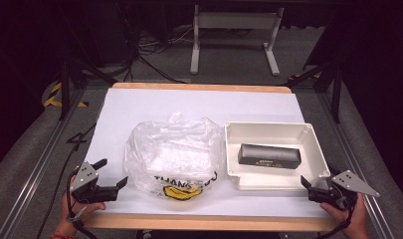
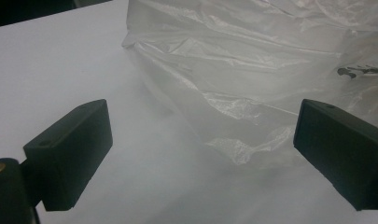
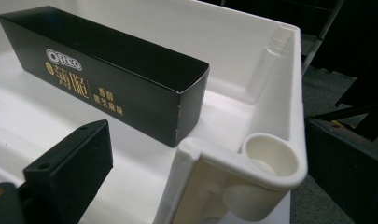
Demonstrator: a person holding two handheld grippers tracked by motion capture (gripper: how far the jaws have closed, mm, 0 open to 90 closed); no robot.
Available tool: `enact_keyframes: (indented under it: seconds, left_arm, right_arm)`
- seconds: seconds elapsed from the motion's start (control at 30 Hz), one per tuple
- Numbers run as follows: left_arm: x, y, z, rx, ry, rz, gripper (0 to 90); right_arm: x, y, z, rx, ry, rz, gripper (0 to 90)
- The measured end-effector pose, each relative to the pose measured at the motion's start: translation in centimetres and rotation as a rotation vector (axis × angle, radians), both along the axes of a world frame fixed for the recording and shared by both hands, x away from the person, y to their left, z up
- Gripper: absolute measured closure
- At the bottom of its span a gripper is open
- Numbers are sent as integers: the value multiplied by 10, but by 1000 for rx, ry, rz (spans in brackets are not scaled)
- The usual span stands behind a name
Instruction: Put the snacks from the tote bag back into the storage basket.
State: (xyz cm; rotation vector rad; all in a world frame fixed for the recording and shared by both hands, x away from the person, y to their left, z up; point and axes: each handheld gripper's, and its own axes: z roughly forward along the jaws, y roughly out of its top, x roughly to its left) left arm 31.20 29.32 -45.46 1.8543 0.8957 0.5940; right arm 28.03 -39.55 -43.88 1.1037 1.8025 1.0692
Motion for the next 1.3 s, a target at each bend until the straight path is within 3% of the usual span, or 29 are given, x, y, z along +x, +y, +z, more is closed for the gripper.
enact_keyframes:
  seconds: [1.3]
  left_arm:
    - [0,2,1,-5,-10,17,54]
  right_arm:
    - [0,1,-1,-13,-4,-5,34]
